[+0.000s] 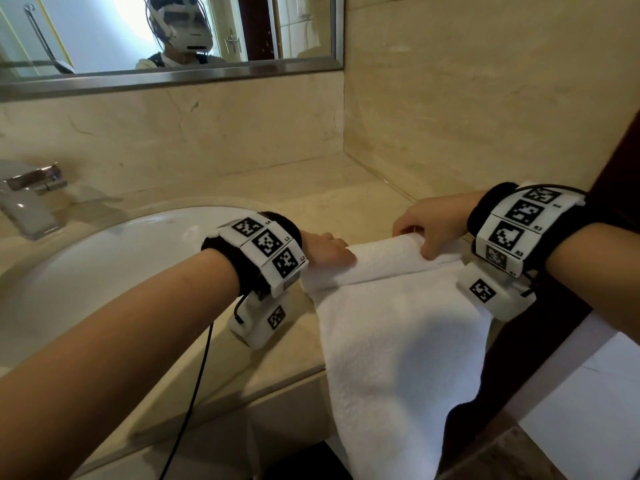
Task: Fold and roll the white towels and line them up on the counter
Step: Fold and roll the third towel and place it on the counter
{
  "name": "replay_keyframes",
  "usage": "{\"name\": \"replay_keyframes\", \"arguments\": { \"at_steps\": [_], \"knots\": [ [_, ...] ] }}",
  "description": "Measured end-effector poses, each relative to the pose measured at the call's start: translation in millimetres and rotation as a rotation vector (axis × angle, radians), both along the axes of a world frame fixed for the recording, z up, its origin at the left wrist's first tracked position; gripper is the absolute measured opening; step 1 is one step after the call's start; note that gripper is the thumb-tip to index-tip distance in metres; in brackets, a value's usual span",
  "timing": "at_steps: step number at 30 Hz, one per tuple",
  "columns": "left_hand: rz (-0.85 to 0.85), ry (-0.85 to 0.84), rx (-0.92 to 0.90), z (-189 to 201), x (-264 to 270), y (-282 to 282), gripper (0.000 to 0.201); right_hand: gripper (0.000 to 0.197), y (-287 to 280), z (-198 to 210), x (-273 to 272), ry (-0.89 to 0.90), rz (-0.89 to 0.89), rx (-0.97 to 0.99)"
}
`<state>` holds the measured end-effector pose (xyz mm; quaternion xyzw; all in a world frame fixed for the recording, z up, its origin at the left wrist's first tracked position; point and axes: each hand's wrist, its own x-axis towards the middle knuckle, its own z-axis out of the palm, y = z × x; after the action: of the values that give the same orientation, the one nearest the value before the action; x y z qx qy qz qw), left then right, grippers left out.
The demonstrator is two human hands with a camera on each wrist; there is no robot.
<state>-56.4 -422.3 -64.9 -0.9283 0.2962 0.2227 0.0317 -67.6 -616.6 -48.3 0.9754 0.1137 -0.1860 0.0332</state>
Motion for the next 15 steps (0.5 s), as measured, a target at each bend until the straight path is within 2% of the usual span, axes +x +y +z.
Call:
{"name": "replay_keyframes", "arguments": {
  "at_steps": [2,4,10,13,15],
  "knots": [
    [0.036,0.057,-0.011,6,-3,-1,0.046,0.024,1,-3,-1,-0.022,0.014,-0.024],
    [0.055,0.063,-0.020,9,-6,-3,0.045,0.029,2,-5,-3,-0.041,0.005,-0.026],
    [0.084,-0.073,0.000,6,-22,-9,0.043,0.027,9,-7,-13,-0.072,0.021,-0.087],
    [0.097,-0.028,-0.065,7,-17,-2,0.046,0.037,19,-14,-19,0.028,-0.023,0.091],
    [0.082,0.127,-0.162,6,-10,6,0.046,0.032,26,-19,-17,0.040,0.003,0.178]
  ]
}}
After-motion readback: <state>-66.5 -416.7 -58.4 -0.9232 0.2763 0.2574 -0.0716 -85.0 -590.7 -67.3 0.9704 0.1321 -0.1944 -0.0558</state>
